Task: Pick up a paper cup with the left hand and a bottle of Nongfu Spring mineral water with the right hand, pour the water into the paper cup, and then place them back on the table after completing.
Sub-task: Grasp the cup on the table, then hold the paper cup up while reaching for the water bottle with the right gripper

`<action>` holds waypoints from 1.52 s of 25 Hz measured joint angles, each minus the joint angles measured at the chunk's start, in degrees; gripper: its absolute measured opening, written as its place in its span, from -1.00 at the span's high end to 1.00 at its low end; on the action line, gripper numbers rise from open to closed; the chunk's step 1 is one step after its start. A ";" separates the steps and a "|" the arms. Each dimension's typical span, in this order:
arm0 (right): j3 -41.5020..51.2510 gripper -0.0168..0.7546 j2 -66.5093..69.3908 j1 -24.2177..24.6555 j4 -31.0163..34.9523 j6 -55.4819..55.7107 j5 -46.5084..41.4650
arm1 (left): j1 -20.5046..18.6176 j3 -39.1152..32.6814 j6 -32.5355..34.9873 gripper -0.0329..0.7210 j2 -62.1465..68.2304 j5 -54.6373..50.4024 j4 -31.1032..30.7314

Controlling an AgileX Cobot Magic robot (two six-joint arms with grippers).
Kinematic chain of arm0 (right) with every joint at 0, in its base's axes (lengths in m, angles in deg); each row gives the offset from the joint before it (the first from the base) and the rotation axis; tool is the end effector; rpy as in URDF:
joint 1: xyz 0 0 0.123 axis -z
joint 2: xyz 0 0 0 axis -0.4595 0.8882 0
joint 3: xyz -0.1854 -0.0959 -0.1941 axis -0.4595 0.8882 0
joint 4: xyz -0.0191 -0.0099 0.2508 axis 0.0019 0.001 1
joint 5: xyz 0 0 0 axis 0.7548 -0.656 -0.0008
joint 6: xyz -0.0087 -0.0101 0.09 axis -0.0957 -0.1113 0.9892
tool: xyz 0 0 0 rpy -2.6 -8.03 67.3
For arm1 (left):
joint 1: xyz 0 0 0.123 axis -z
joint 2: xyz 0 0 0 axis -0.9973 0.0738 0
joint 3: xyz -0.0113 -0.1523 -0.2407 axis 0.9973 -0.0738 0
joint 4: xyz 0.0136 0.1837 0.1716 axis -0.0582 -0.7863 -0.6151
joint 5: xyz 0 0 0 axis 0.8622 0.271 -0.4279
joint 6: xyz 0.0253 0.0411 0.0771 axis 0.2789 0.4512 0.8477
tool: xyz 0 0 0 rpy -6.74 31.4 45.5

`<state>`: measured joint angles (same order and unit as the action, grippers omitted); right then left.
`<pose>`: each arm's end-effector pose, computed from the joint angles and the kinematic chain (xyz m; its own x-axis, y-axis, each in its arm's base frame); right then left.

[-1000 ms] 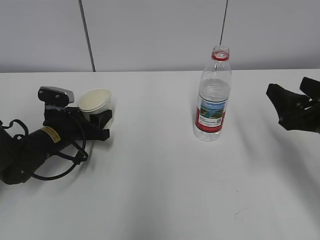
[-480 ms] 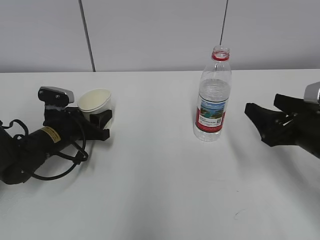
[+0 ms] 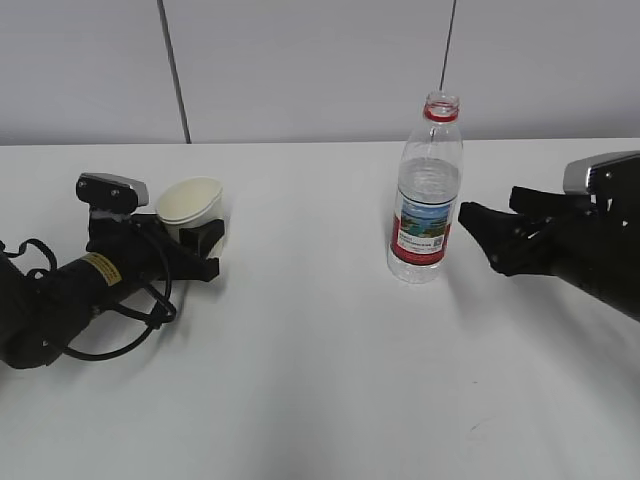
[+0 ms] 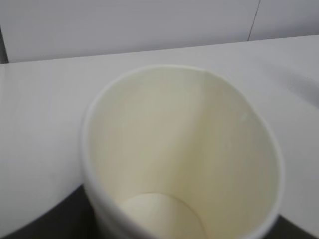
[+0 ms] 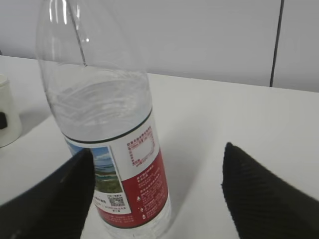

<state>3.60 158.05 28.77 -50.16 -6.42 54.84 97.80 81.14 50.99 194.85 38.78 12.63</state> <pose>0.3019 0.0314 0.1334 -0.1848 -0.0267 -0.9824 -0.4024 0.9140 0.0509 0.3627 -0.1065 0.0615 -0.2389 -0.0337 -0.9705 0.4807 0.8642 -0.1483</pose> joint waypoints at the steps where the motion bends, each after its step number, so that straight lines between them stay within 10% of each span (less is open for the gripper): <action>1: -0.51 -0.57 0.78 0.00 -0.69 0.69 0.34 | 0.00 0.00 0.00 -0.07 0.00 0.00 0.00; 38: -16.77 -0.77 15.82 -6.48 -5.58 8.31 -0.47 | 0.00 0.00 -0.05 -0.06 0.00 0.06 -0.21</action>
<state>-13.17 173.87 22.29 -55.74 1.89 54.36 97.80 81.14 50.94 194.85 38.84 12.42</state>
